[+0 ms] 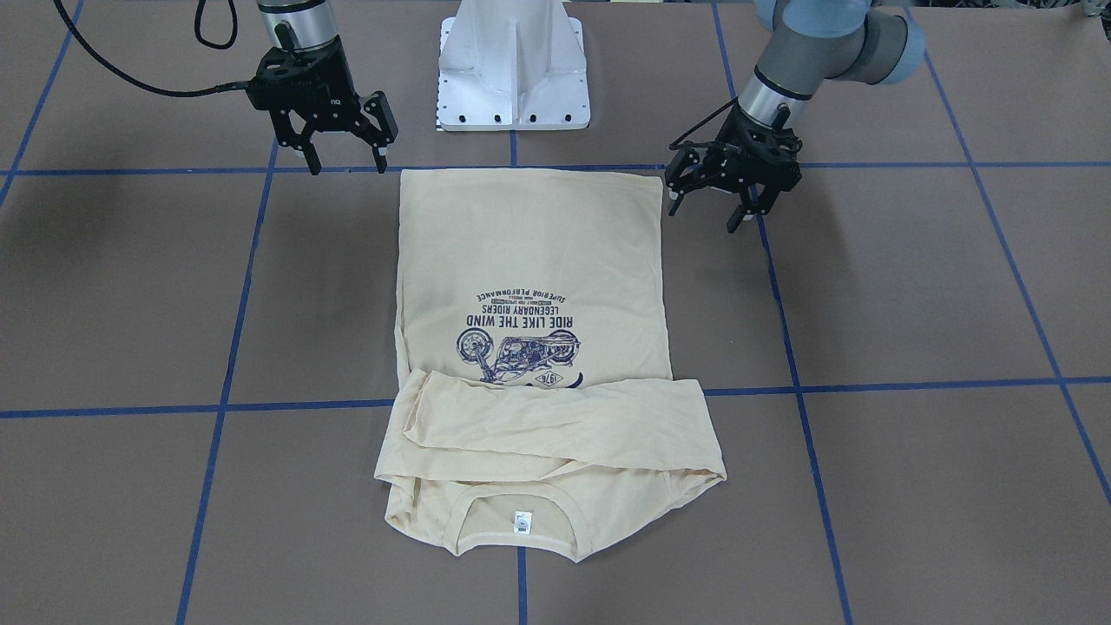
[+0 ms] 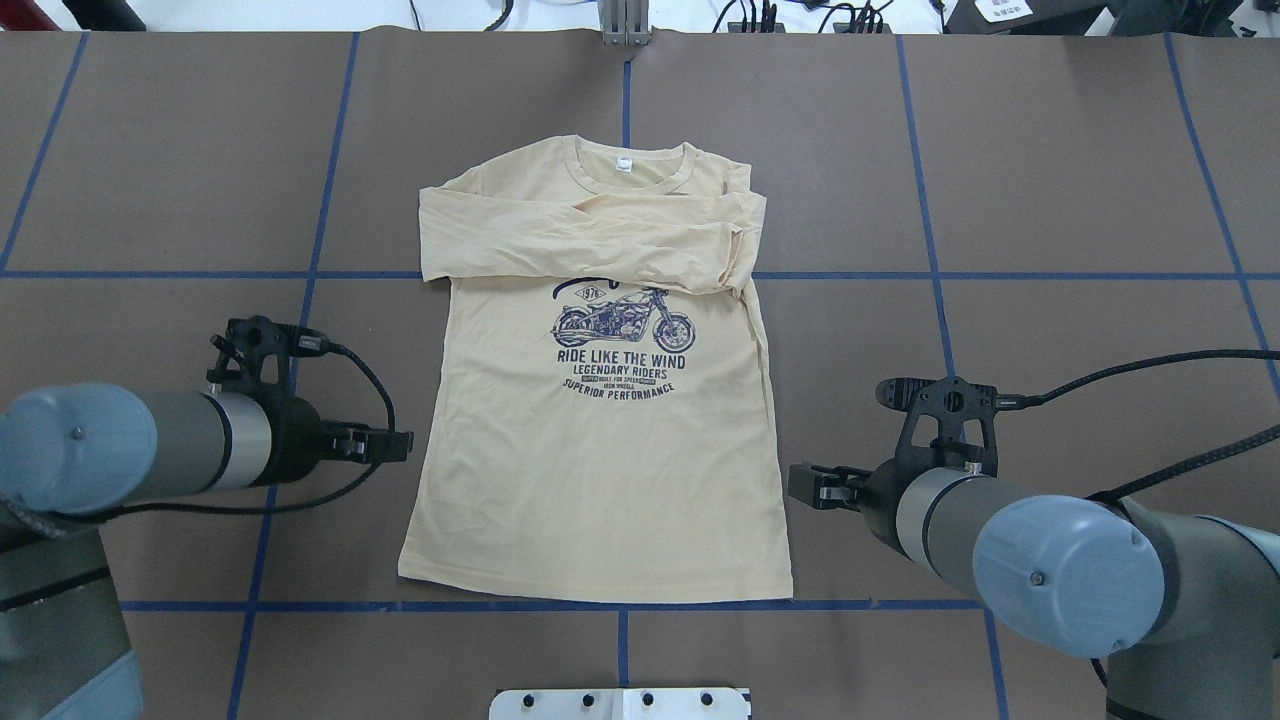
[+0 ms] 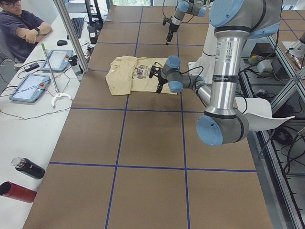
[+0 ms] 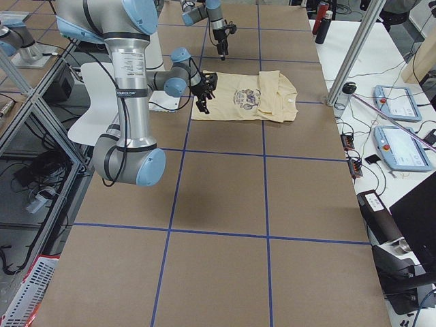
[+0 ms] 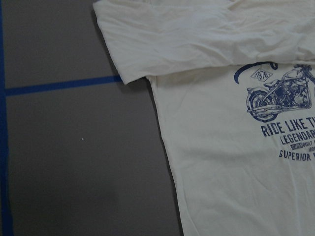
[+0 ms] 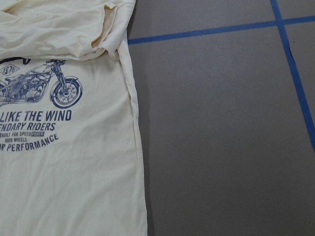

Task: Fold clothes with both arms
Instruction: 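Lower both grippers and grasp the hem edge nearest the robot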

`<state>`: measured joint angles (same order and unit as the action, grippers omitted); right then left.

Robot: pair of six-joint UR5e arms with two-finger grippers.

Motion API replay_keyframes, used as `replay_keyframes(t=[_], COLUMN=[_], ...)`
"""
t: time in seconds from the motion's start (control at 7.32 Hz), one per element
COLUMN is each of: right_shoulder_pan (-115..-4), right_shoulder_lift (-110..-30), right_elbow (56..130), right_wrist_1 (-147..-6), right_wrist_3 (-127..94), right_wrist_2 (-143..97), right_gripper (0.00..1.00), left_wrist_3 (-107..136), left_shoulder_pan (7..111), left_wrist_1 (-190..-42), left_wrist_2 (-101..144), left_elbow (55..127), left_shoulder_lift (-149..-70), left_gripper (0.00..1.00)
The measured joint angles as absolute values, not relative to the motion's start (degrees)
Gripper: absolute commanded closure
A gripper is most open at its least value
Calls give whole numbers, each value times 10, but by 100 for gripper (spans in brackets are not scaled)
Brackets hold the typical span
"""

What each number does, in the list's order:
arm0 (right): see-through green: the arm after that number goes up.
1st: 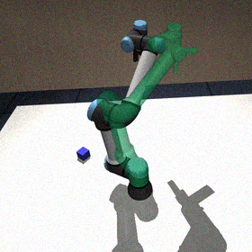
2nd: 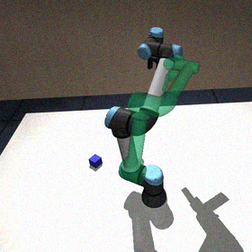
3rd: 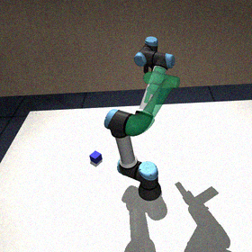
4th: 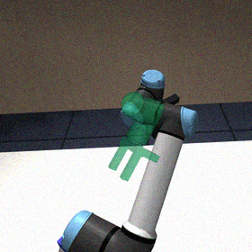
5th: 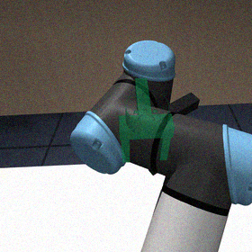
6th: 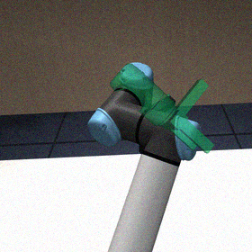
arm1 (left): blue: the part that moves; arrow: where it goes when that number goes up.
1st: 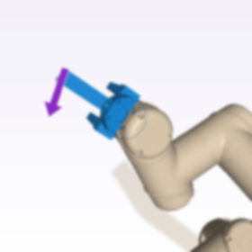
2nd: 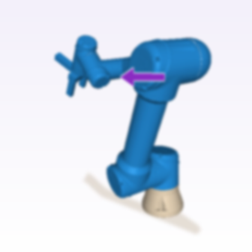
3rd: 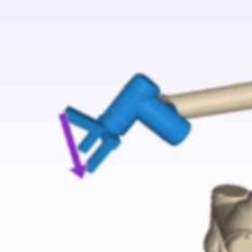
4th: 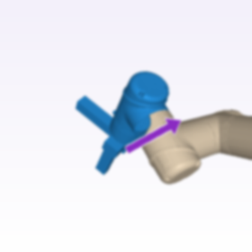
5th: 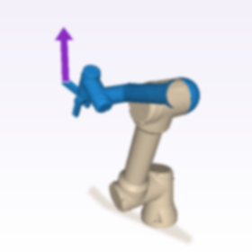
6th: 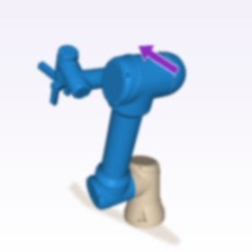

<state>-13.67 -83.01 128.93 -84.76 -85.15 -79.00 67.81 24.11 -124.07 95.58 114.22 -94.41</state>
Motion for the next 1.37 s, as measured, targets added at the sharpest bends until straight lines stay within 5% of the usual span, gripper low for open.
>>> replay_keyframes(t=[0.27, 0.96, 1.23, 1.37], right_shoulder_pan=[-128, -124, -119, -119], right_shoulder_lift=[-830, -829, -829, -829], right_elbow=[1289, 1289, 1289, 1289], right_wrist_1=[-847, -847, -847, -847], right_wrist_3=[-855, -856, -856, -856], right_wrist_2=[-778, -771, -765, -764], right_gripper=[0, 0, 0, 0], left_wrist_3=[734, 767, 774, 777], left_shoulder_pan=[177, 125, 118, 115], left_wrist_1=[-1245, -1226, -1211, -1208], left_wrist_2=[922, 914, 914, 915], left_elbow=[1140, 1133, 1132, 1132], left_shoulder_lift=[-940, -940, -943, -944], left_gripper=[39, 40, 64, 86])
